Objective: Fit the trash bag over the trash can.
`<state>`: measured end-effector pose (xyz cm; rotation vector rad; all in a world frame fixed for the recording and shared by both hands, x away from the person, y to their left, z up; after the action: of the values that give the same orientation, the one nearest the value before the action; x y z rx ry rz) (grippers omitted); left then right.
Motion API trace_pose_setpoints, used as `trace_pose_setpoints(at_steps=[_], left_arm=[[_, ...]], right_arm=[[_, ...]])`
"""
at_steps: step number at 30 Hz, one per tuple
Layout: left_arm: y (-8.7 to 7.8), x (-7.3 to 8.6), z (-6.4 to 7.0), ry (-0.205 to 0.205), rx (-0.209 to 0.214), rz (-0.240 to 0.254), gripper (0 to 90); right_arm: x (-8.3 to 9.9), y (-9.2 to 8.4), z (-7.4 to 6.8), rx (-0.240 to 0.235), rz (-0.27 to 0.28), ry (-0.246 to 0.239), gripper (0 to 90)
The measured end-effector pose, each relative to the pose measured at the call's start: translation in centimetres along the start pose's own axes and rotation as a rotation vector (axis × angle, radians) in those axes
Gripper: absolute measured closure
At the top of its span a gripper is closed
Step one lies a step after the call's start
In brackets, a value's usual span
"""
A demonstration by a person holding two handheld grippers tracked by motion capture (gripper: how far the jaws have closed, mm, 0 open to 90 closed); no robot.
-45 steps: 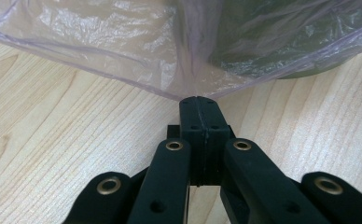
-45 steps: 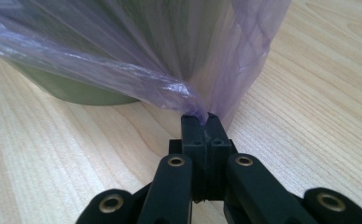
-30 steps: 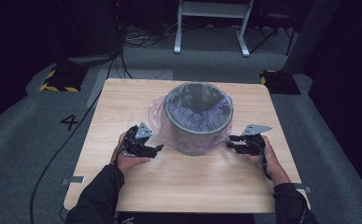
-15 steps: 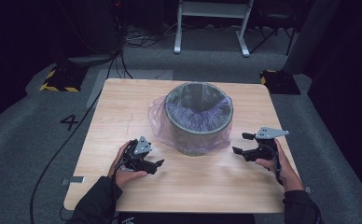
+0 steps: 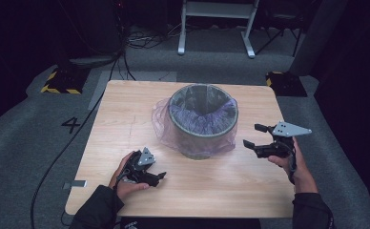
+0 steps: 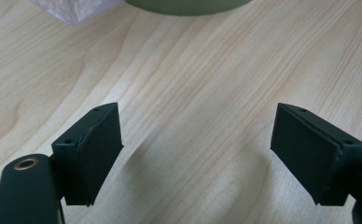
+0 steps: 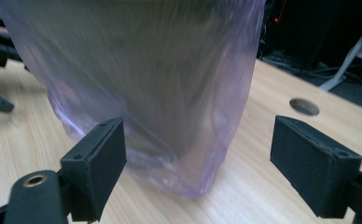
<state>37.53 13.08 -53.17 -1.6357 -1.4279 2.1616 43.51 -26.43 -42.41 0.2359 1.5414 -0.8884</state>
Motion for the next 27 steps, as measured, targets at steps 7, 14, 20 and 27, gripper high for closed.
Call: trace_pose_setpoints(at_steps=[7,14,20,27], left_arm=[[0.4,0.6,0.3,-0.009,0.022,-0.004,15.5],[0.3,0.7,0.0,-0.015,0.031,-0.006,14.9],[0.5,0.6,-0.1,-0.012,0.038,-0.006,14.2],[0.6,0.5,-0.2,-0.013,0.038,-0.008,14.1]], right_arm=[[-2.8,-0.4,0.1,0.017,0.031,-0.001,19.0],[-5.1,-0.5,0.1,0.023,0.056,-0.009,19.1],[-7.6,0.0,-0.4,0.02,0.067,-0.036,19.1],[-10.2,1.2,-1.2,0.01,0.068,-0.069,19.1]])
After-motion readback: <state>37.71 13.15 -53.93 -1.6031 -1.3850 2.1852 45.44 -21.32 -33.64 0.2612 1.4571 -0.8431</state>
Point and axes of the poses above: each handheld gripper's, and its own axes: y roughly forward along the jaws, x roughly out of its underside, z roughly to its right, the point moved 5 cm from there along y, roughly forward along the jaws, and after that the axes turned 2 degrees about x, right-handed, at the moved point
